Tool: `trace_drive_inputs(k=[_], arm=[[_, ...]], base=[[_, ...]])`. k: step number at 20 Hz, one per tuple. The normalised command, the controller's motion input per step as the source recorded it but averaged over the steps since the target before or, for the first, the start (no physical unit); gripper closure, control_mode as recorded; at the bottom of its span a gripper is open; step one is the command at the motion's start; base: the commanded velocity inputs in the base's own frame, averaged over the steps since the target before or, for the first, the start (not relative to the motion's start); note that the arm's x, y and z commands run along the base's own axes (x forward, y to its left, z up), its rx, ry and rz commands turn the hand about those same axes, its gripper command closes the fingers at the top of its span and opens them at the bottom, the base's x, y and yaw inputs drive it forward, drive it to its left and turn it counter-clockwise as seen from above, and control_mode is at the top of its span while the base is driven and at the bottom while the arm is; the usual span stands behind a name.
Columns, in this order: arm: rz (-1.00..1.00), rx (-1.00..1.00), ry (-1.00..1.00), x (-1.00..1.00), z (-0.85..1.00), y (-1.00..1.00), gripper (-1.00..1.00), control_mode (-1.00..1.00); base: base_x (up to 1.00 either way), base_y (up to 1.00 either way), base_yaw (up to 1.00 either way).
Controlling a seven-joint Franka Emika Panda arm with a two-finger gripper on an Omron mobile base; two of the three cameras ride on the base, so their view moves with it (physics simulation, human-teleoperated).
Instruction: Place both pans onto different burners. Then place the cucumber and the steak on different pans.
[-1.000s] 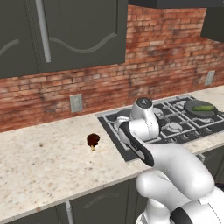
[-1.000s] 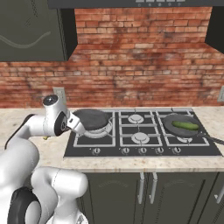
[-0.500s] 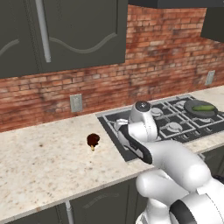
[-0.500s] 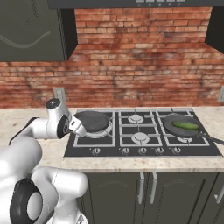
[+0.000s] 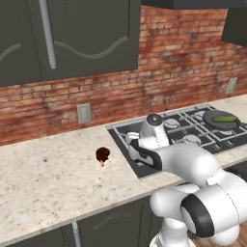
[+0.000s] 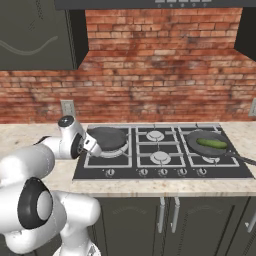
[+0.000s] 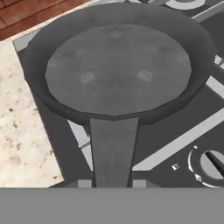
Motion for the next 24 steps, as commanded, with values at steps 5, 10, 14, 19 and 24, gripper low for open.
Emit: trace_drive_inputs(k=[5,10,14,19,24], arm=[[0.00,-0.01,0.00,0.36,-0.12,0.00,1.00,-1.00],[0.00,-0.02,0.00,0.26,-0.13,0.00,1.00,-1.00],[0.00,0.00,0.00,0.18,-0.25,0.00,1.00,-1.00],[0.00,0.00,0.00,0.14,-0.20,0.00,1.00,-1.00],[0.00,0.00,0.01,-0.03,-0.04,0.00,1.00,-1.00]], base=[[0.00,0.00,0.00],[0.00,0.00,0.00],[0.00,0.00,0.00],[0.00,0.00,0.00],[0.00,0.00,0.00]])
